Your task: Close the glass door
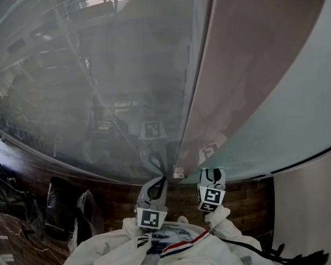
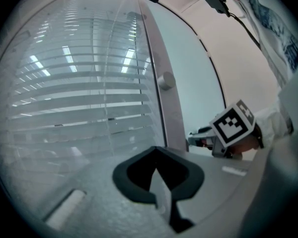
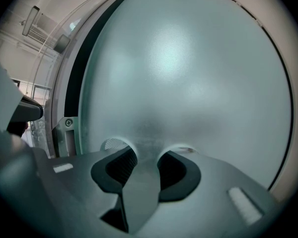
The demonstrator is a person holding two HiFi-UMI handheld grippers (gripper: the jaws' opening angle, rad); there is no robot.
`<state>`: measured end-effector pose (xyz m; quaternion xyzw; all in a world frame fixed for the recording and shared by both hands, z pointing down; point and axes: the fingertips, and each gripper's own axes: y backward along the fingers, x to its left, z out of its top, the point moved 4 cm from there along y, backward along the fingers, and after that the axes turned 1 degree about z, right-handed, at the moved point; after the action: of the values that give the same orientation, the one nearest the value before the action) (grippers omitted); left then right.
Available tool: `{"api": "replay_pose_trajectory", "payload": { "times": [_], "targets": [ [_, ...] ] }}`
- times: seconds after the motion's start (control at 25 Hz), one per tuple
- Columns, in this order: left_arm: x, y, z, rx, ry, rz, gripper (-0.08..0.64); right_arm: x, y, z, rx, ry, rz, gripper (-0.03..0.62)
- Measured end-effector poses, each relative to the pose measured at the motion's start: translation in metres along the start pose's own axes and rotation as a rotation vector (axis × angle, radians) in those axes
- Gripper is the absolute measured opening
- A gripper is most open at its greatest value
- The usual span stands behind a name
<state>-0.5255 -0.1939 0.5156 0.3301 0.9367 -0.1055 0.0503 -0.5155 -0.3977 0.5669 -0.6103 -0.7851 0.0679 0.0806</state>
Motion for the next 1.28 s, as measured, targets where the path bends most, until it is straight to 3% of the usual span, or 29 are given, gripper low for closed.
{"api": "replay_pose_trajectory", "payload": {
  "times": [0.64, 0.96, 1.12, 1.2, 1.28],
  "targets": [
    [0.000, 0.002, -0.004, 0.025, -0.011, 0.015, 0.003, 0.003, 0.001, -0.005, 0.000, -0.003, 0.005, 0.129],
    [-0.009, 0.008, -0.010, 0.052, -0.052, 0.094, 0.003, 0.002, 0.009, -0.008, 0.064, 0.020, 0.063, 0.152],
    [-0.027, 0.021, -0.009, 0.057, -0.037, 0.128, 0.003, -0.002, 0.033, -0.003, 0.051, 0.026, 0.106, 0.152],
    [-0.036, 0.029, -0.010, 0.064, -0.034, 0.146, 0.003, -0.002, 0.047, -0.004, 0.032, 0.026, 0.137, 0.140],
    [-0.048, 0.036, -0.010, 0.066, -0.032, 0.163, 0.003, -0.003, 0.061, -0.002, 0.006, 0.021, 0.176, 0.085]
  ]
}}
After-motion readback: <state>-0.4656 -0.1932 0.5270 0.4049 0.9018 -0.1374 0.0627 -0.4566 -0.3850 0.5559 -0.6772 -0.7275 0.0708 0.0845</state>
